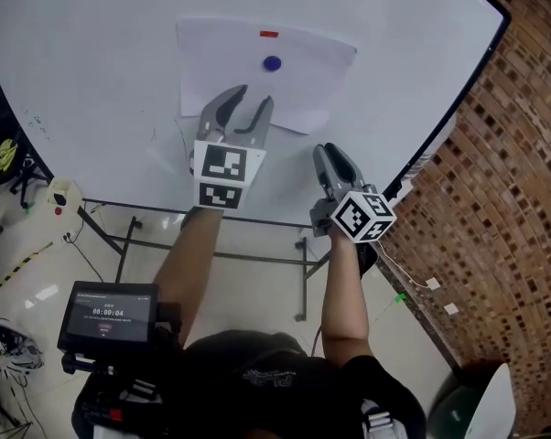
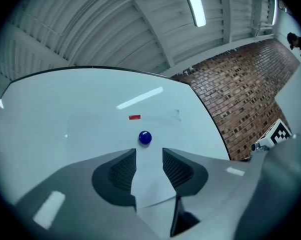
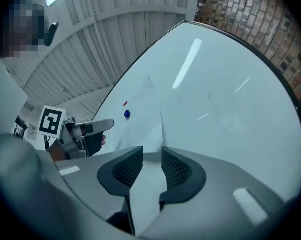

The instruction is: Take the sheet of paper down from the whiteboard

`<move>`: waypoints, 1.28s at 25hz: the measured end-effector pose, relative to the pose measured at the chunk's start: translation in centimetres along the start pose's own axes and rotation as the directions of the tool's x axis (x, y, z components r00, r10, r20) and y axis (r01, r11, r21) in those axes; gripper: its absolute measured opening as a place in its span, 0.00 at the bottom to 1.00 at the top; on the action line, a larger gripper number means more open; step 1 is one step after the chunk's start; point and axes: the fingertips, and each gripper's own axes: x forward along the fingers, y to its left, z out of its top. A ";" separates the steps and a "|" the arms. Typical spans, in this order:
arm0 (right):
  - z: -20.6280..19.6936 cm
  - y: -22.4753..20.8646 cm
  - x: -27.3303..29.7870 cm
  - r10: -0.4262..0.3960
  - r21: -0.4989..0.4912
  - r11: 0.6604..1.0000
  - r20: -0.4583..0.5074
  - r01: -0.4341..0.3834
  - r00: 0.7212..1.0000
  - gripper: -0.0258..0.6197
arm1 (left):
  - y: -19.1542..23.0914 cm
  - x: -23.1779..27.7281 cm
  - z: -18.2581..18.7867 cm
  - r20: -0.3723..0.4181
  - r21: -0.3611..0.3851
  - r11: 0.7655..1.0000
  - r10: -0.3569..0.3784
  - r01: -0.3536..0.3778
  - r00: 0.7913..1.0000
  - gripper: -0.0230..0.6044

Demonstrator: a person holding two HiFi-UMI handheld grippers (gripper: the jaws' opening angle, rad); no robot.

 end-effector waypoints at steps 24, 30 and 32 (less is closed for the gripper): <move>2.6 0.2 4.1 0.243 0.014 0.970 -0.154 -0.244 0.958 0.32 | 1.3 5.4 2.5 -0.001 0.107 0.987 0.123 -0.122 0.992 0.29; 2.5 1.1 4.6 0.272 0.034 0.962 -0.170 -0.270 0.947 0.29 | 1.1 5.3 2.8 0.010 0.115 0.983 0.142 -0.142 0.990 0.24; 2.5 1.3 4.9 0.278 0.042 0.960 -0.164 -0.275 0.946 0.28 | 1.0 5.3 2.8 0.013 0.116 0.983 0.145 -0.146 0.989 0.23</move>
